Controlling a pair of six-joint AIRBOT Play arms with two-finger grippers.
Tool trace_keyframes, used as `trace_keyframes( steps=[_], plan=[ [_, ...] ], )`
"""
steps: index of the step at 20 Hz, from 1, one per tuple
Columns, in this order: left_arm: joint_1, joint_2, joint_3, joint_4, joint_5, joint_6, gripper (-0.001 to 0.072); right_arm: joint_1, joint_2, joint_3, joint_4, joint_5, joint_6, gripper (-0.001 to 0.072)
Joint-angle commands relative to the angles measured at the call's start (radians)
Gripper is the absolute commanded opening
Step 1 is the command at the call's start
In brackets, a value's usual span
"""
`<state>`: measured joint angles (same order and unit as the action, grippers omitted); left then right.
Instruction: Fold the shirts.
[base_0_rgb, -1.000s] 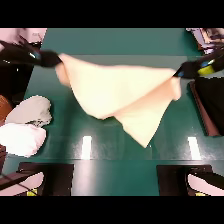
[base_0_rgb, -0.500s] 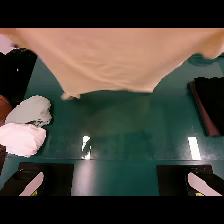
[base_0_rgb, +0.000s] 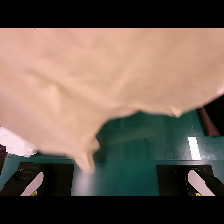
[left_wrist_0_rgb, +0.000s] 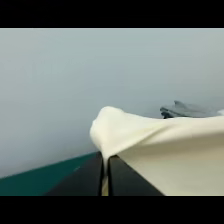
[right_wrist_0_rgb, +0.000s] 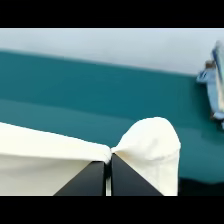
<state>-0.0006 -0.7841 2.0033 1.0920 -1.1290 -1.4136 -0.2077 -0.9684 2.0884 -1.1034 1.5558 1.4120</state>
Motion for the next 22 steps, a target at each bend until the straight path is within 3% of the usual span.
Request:
trace_keyframes(
  steps=[1,4,7,13,18,20,22],
  plan=[
    [0.001,-0.063,-0.158,0.012,-0.076,-0.011,0.0029,0.029,-0.093,-0.107,0.034,0.058,0.001,0.0013],
    [0.001,-0.223,-0.327,0.016,-0.168,0.008,0.0029,0.129,-0.235,-0.283,-0.007,0.052,-0.002,0.0013],
    [0.001,-0.403,-0.492,0.023,-0.148,0.008,0.0029,0.213,-0.407,-0.386,-0.106,-0.016,-0.012,0.0014],
    [0.001,-0.766,-0.606,0.022,0.096,0.078,0.0029,0.275,-0.695,-0.389,-0.093,-0.294,-0.024,0.0013],
    [0.001,-0.846,-0.604,0.015,0.387,0.06,0.0032,0.274,-0.865,-0.198,-0.092,-0.254,-0.021,0.0015],
    [0.002,-0.846,-0.603,0.015,0.443,-0.002,0.0444,0.274,-0.896,-0.142,-0.091,-0.24,-0.005,0.0038],
    [0.002,-0.846,-0.596,0.017,0.414,-0.011,0.0489,0.274,-0.899,-0.114,-0.092,-0.236,-0.003,0.0336]
  ],
)
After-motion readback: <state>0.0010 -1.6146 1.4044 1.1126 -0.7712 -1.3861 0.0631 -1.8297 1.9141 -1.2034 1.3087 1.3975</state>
